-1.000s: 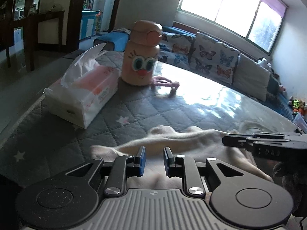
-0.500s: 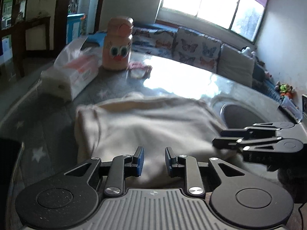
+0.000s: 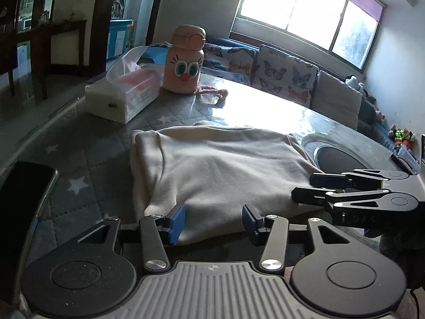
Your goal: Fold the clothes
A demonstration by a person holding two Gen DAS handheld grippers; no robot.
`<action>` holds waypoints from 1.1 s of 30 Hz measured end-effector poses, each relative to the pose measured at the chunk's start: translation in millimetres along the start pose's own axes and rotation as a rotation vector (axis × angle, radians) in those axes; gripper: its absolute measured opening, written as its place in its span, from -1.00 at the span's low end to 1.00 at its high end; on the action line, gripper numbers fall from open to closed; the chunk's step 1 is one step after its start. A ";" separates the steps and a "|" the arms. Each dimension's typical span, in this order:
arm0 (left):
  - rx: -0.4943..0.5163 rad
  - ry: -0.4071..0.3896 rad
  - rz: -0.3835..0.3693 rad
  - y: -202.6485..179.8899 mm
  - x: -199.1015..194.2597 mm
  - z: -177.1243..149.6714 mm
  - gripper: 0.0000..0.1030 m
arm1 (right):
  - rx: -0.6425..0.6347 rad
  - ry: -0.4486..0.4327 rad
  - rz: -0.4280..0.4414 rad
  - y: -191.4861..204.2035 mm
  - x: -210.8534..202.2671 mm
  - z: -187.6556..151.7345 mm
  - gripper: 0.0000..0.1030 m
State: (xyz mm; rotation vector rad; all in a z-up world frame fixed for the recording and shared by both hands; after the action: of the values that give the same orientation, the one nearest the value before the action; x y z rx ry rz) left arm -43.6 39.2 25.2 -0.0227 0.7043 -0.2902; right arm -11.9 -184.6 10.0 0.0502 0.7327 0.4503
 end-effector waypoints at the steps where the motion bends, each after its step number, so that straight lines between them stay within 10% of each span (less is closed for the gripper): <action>1: -0.002 0.000 0.002 -0.3 -0.8 -0.1 0.06 | -0.003 -0.002 0.000 0.9 -1.6 -0.1 0.05; 20: -0.053 0.004 0.040 -12.5 -18.5 -18.3 0.84 | 0.045 -0.032 -0.007 3.6 -33.9 -24.8 0.72; 33: -0.017 0.021 0.077 -25.6 -26.1 -34.3 1.00 | 0.041 -0.019 -0.030 8.4 -45.8 -47.4 1.00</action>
State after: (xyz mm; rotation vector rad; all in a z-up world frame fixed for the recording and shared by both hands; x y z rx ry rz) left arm -91.0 24.3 18.6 -0.0089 0.7271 -0.2108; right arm -76.1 -201.2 5.4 0.0817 0.7235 0.4057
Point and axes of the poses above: each gripper's, at about its wrist camera, not at the fingertips, and x roughly the way its jaws point, y to its left, z to its top, the point moved 1 cm from there along x, roughly the way its jaws point, and after that the axes turned 9 degrees about x, right-handed, at the moved point
